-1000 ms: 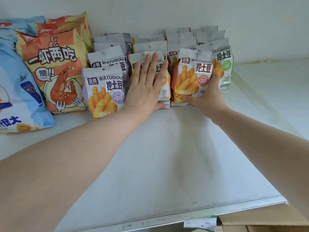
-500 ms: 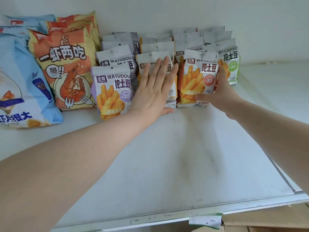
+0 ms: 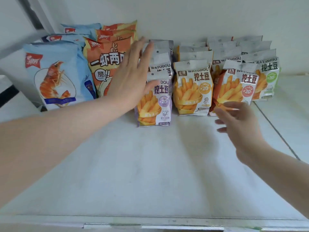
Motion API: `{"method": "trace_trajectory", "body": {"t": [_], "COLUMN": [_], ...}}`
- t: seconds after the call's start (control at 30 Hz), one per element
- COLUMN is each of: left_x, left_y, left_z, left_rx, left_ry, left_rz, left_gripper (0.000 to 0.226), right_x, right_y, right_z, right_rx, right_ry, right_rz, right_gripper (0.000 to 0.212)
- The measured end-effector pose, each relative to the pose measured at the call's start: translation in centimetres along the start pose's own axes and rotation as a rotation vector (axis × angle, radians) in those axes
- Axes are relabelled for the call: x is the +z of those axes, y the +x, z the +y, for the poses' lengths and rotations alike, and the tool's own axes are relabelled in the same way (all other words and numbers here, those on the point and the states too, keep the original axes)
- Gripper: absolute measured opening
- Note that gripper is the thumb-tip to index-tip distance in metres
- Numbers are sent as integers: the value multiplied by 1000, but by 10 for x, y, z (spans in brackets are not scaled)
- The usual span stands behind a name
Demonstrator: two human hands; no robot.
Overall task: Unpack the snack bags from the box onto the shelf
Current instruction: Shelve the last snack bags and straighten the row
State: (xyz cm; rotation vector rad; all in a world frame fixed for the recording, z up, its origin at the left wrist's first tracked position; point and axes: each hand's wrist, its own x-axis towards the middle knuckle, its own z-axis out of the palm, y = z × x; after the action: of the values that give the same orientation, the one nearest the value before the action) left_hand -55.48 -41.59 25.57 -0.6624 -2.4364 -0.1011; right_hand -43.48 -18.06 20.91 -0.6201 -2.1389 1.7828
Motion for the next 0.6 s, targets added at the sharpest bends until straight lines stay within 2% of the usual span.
{"method": "trace_trajectory", "body": {"t": [0.07, 0.13, 0.23, 0.3, 0.37, 0.47, 0.6], "left_x": [-3, -1, 3, 8, 12, 18, 28], "left_y": [28, 52, 71, 74, 74, 74, 63], "left_z": [-12, -21, -24, -25, -25, -26, -21], "left_rx": [28, 78, 129, 176, 202, 220, 405], "left_ry": [-70, -49, 132, 162, 147, 116, 118], "left_rz": [-22, -149, -432, -486, -517, -490, -207], "left_gripper": [56, 47, 67, 67, 66, 67, 59], "right_x": [42, 80, 120, 133, 141, 145, 152], "right_y": [-26, -38, -25, -11, -2, -3, 5], "right_z": [-2, -6, -6, 1, 10, 11, 21], "right_rx": [260, 453, 477, 461, 460, 399, 344], "right_ry": [125, 241, 344, 334, 306, 262, 317], "right_rz": [-251, -376, -326, -289, -255, -182, -84], "right_gripper": [49, 58, 71, 92, 93, 67, 67]}}
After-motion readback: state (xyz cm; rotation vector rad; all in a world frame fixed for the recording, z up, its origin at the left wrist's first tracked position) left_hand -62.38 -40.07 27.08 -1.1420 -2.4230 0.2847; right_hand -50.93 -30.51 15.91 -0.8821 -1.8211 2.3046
